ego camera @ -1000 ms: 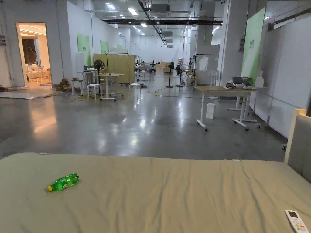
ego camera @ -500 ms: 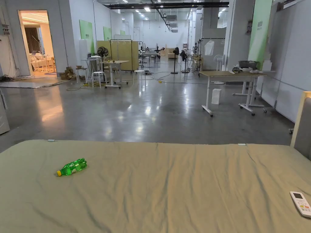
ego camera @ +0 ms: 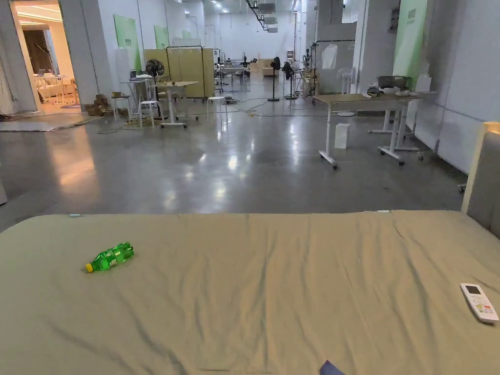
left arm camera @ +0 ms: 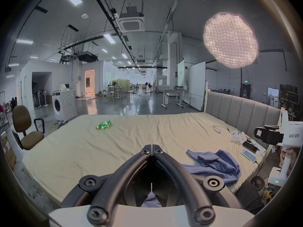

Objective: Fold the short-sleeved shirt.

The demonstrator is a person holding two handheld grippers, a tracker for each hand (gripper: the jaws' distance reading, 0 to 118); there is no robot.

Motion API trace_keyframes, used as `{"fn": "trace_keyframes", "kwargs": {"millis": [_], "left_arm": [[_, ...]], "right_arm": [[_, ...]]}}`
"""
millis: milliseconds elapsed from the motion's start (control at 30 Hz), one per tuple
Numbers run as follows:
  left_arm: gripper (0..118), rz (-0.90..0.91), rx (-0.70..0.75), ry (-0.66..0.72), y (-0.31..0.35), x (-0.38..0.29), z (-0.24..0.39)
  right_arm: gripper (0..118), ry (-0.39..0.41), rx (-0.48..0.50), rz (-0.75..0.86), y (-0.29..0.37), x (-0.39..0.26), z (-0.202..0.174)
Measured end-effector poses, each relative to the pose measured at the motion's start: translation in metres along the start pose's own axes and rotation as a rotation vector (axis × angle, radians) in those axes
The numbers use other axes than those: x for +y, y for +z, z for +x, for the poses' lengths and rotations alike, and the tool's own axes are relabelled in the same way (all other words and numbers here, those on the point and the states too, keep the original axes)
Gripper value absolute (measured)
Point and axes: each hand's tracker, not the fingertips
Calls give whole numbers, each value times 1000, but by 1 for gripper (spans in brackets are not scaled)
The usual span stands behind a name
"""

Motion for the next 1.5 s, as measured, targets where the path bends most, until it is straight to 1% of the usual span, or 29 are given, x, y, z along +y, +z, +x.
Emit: {"fn": "trace_keyframes", "kwargs": {"millis": [100,167,200,233,267,300,333,367,467,500,600,667,767,800,867,933,967,1000,1033,1067,1133,1233,1267,1300,1333,1367,1400,1467,1500], "left_arm": [[0,-78,-47,54,-22,-8,-6],[0,-100,-100,58,-41,-16,-9],[2,-128,-119,51,-57,-21,-9],[12,-161,-136,49,-71,-26,-10],[36,-220,-145,42,-92,-33,-10],[58,-259,-160,31,-113,-42,-10],[76,-293,-167,31,-139,-55,-11],[85,-322,-165,58,-163,-66,-14],[85,-464,-174,160,-237,-93,-22],[85,-481,-191,166,-260,-99,-23],[85,-562,-193,117,-315,-111,-12],[85,-609,-230,48,-340,-119,-1],[84,-641,-239,-44,-359,-129,22],[82,-658,-253,-71,-367,-134,25],[76,-730,-218,-88,-366,-135,33],[74,-693,-221,-127,-361,-135,40],[62,-694,-216,-144,-363,-136,38],[44,-699,-219,-137,-360,-133,39],[19,-697,-210,-139,-356,-129,43],[19,-695,-203,-163,-352,-128,48],[8,-708,-226,-205,-355,-133,53],[8,-722,-207,-295,-357,-142,65],[8,-743,-201,-298,-363,-142,69],[8,-765,-200,-301,-367,-141,70],[8,-789,-203,-296,-372,-140,70],[8,-811,-205,-281,-387,-149,59],[8,-837,-205,-248,-392,-148,56],[7,-860,-213,-211,-397,-147,51],[8,-865,-219,-204,-389,-143,54]], "right_arm": [[0,-19,-9,-32,-3,-8,5],[0,-38,-9,-54,-5,-14,9],[0,-47,-10,-70,-7,-18,12],[0,-50,-10,-82,-8,-20,14],[0,-50,-17,-93,-9,-23,17],[0,-49,-26,-105,-10,-26,19],[0,-51,-34,-114,-10,-28,21],[0,-57,-43,-123,-10,-31,24],[0,-80,-73,-158,-7,-40,36],[0,-84,-87,-171,-5,-44,41],[0,-101,-139,-218,0,-55,54],[0,-103,-172,-237,4,-60,61],[0,-118,-209,-260,10,-68,71],[0,-123,-220,-267,11,-69,74],[0,-129,-231,-279,10,-71,77],[0,-129,-235,-283,11,-72,79],[0,-127,-236,-285,10,-72,79],[0,-127,-235,-289,9,-73,80],[0,-129,-234,-293,7,-74,80],[0,-132,-231,-296,5,-74,81],[0,-134,-214,-302,-3,-74,84],[0,-108,-181,-304,-29,-64,91],[5,-100,-140,-318,-44,-59,98],[18,-63,-97,-341,-62,-52,104],[38,-15,-80,-344,-80,-46,107],[62,39,-71,-347,-100,-41,110],[71,93,-64,-381,-124,-30,113],[72,166,-36,-443,-172,-23,122],[72,196,1,-505,-199,-20,127]]}}
